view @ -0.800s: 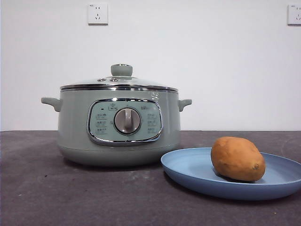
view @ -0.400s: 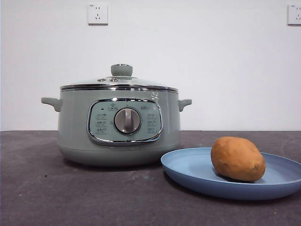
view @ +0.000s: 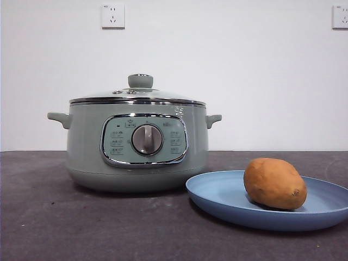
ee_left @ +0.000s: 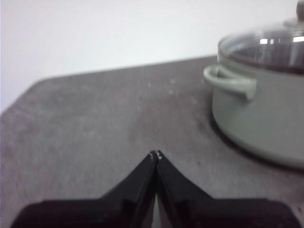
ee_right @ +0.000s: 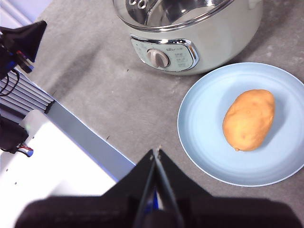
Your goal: Take the potato out from the steamer,put the potato on the plate,close the lid
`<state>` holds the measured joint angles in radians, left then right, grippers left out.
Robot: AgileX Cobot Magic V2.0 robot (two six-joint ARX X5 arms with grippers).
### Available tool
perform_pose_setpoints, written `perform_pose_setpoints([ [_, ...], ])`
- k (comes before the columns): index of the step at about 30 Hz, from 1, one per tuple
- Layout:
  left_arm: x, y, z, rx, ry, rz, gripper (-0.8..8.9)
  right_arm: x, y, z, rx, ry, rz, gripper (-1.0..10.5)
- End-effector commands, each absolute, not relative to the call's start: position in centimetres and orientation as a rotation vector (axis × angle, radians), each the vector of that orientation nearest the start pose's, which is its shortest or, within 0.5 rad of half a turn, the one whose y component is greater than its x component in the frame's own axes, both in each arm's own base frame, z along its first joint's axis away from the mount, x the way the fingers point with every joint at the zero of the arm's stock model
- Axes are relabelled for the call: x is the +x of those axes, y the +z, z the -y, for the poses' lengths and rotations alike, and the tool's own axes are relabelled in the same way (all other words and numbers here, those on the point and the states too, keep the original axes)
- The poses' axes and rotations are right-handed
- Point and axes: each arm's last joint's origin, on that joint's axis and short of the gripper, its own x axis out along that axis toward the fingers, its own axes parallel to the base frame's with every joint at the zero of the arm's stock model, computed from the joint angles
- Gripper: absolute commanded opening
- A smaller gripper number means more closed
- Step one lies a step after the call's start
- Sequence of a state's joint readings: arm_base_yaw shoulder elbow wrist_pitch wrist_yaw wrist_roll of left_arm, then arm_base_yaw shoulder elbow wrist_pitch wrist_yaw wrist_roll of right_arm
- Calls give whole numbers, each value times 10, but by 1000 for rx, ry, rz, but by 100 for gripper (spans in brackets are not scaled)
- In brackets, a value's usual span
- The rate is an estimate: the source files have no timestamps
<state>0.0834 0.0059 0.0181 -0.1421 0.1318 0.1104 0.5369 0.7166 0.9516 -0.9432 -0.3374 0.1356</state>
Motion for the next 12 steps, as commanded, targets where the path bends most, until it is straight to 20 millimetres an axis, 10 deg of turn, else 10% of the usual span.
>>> perform_pose_setpoints([
  [1, 96, 147, -5, 81, -50, -174, -3, 96, 331, -68, 52, 783, -776, 2],
  [12, 96, 148, -5, 77, -53, -172, -3, 96, 331, -68, 52, 782, -777, 2],
])
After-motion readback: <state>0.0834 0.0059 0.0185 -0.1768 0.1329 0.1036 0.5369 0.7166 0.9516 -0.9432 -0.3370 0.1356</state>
